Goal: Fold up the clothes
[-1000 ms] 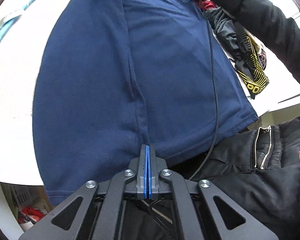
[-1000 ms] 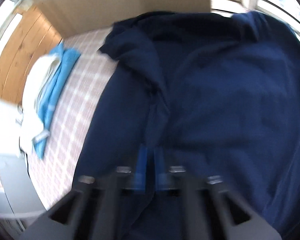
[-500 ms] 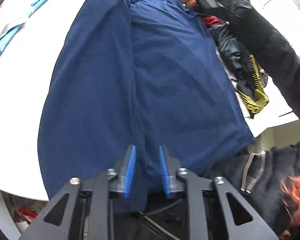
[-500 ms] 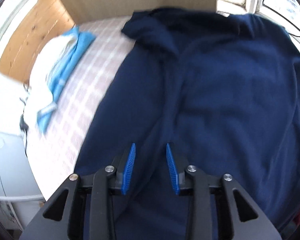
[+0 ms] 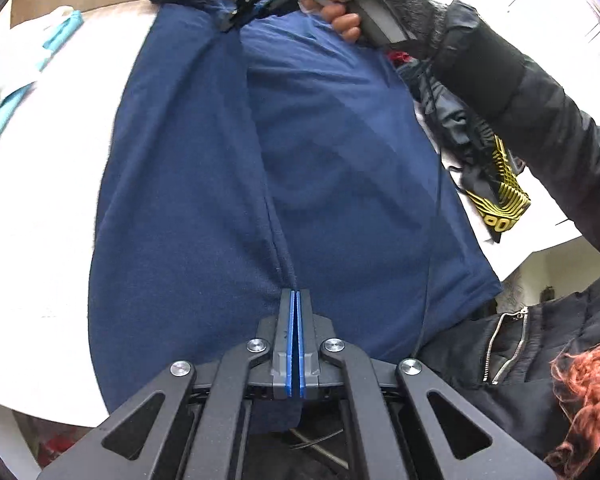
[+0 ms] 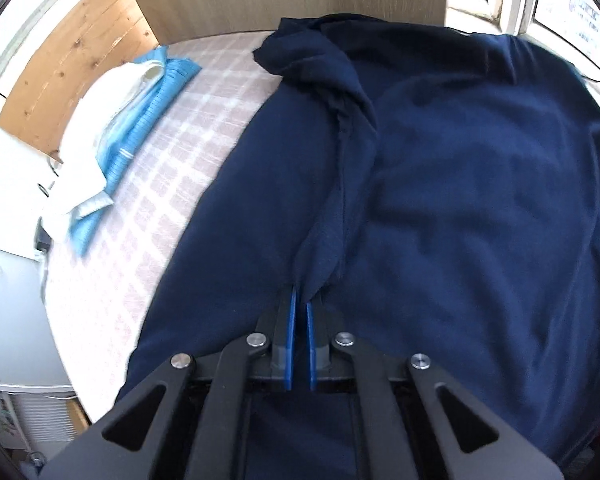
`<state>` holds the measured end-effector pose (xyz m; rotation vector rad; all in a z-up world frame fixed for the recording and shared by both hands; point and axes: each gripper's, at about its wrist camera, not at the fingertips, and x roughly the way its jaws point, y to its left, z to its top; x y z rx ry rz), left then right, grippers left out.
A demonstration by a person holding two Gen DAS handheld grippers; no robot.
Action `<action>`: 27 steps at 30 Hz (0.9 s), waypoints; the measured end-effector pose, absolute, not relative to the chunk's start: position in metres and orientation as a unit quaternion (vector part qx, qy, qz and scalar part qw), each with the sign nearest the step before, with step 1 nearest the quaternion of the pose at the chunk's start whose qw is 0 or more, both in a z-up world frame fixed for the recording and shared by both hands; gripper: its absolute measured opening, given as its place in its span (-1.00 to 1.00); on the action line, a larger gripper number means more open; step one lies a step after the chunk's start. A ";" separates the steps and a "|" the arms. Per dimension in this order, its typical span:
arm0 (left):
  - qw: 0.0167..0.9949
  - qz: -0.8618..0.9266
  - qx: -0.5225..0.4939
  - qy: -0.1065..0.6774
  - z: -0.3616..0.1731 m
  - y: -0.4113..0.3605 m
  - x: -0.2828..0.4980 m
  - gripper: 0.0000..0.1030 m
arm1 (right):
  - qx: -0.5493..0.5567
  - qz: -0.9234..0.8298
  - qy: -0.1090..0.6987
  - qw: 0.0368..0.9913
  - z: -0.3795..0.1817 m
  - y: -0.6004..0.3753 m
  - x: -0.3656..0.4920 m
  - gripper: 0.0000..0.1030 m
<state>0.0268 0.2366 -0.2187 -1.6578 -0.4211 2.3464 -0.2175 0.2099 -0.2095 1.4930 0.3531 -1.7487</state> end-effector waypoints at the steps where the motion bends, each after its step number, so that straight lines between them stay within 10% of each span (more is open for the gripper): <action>1: 0.121 0.797 -0.574 -0.140 -0.225 0.240 0.025 -0.99 | 0.585 -0.693 0.146 0.395 -0.208 0.210 -0.214 -0.90; 10: 0.083 0.796 -0.579 -0.157 -0.208 0.208 0.062 -0.58 | 0.543 -0.715 0.195 0.394 -0.185 0.212 -0.179 -0.74; 27: -0.008 0.785 -0.584 -0.206 -0.242 0.149 0.108 -0.51 | 0.557 -0.530 0.260 0.584 -0.248 0.243 0.070 -0.74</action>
